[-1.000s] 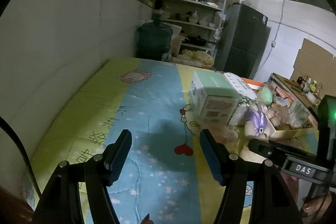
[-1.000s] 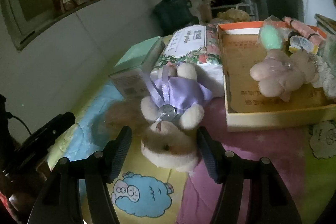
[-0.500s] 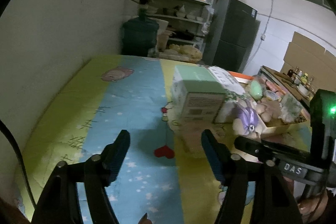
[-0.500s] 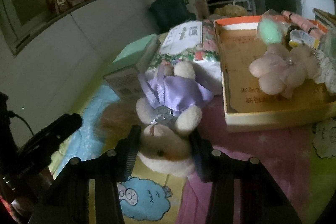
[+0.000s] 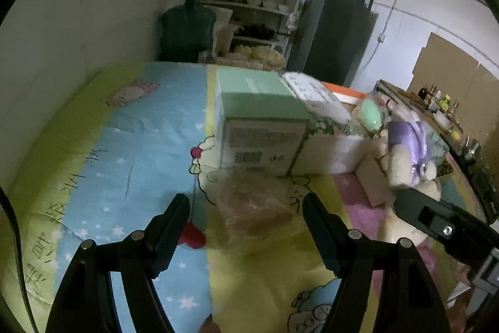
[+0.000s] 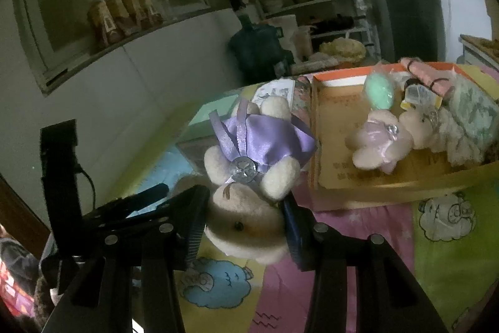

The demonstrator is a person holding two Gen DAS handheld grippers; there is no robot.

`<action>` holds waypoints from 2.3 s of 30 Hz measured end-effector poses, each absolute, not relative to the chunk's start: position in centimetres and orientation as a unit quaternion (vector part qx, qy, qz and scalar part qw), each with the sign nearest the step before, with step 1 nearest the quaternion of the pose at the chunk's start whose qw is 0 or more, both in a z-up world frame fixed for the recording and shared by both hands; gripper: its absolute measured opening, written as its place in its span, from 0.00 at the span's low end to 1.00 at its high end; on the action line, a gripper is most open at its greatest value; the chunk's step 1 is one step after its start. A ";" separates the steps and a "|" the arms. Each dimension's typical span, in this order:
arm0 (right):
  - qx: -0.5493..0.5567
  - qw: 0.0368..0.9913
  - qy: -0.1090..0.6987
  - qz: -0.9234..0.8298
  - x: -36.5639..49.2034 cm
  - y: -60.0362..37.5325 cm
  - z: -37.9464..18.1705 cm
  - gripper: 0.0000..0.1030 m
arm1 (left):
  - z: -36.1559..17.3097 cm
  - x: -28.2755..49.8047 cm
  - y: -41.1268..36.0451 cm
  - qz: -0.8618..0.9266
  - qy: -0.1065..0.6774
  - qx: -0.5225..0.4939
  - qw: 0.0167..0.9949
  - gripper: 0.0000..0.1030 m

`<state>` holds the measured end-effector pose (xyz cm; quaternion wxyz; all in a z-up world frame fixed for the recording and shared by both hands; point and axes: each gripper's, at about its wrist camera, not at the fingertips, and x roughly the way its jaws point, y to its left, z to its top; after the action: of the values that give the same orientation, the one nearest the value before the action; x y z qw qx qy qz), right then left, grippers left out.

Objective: Organize soft objects
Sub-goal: 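Grasp the clear bag of brown snacks with the left gripper while the right grasps the purple-dressed bear, then carry the snack bag with the left gripper while the right carries the purple-dressed bear over the tray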

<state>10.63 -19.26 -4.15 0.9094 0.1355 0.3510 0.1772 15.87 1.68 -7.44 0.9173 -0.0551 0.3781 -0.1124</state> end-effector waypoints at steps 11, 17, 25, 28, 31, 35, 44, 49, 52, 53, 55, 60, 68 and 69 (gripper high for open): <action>0.145 0.906 0.356 0.176 10.7 -19.8 -4.5 0.45 | -8.3 16.7 1.5 -0.125 0.387 -0.080 0.910 0.71; 0.145 0.906 0.357 0.175 10.8 -19.9 -4.5 0.45 | -8.2 16.4 1.3 -0.135 0.380 -0.084 0.911 0.56; 0.143 0.906 0.359 0.176 10.9 -19.7 -4.6 0.45 | -8.3 15.9 1.2 -0.131 0.376 -0.089 0.913 0.50; 0.142 0.906 0.358 0.176 10.9 -19.7 -4.6 0.45 | -8.2 15.7 1.3 -0.131 0.374 -0.090 0.914 0.50; 0.142 0.906 0.358 0.176 10.8 -19.6 -4.6 0.45 | -8.2 15.5 1.5 -0.129 0.373 -0.091 0.914 0.49; 0.141 0.906 0.357 0.177 10.8 -19.4 -4.6 0.45 | -8.0 15.1 1.8 -0.126 0.369 -0.092 0.916 0.49; 0.137 0.910 0.347 0.181 10.2 -19.5 -3.9 0.45 | -6.0 13.8 1.7 -0.128 0.348 -0.090 0.924 0.49; 0.137 0.912 0.342 0.179 9.8 -19.9 -3.6 0.45 | -4.8 13.2 1.0 -0.133 0.335 -0.085 0.929 0.49; 0.138 0.915 0.336 0.176 9.5 -20.4 -3.2 0.45 | -4.2 12.8 0.3 -0.136 0.327 -0.081 0.932 0.49; 0.138 0.916 0.335 0.175 9.3 -20.5 -3.2 0.45 | -4.0 12.8 0.1 -0.137 0.325 -0.079 0.932 0.49; 0.138 0.918 0.330 0.172 9.0 -20.8 -3.0 0.45 | -3.5 12.8 -0.4 -0.142 0.321 -0.076 0.933 0.49; 0.141 0.922 0.321 0.162 8.5 -22.2 -2.4 0.45 | -2.6 12.8 -2.0 -0.154 0.314 -0.071 0.934 0.49; 0.149 0.927 0.312 0.146 8.3 -24.7 -1.8 0.45 | -1.5 12.8 -4.7 -0.170 0.302 -0.063 0.936 0.49; 0.150 0.928 0.310 0.144 8.2 -25.1 -1.8 0.45 | -1.4 12.9 -5.1 -0.172 0.301 -0.062 0.936 0.49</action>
<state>8.16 -25.12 -1.76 0.9277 0.1504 0.3101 0.1435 12.92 -5.09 -1.42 0.9359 -0.0617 0.3011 -0.1722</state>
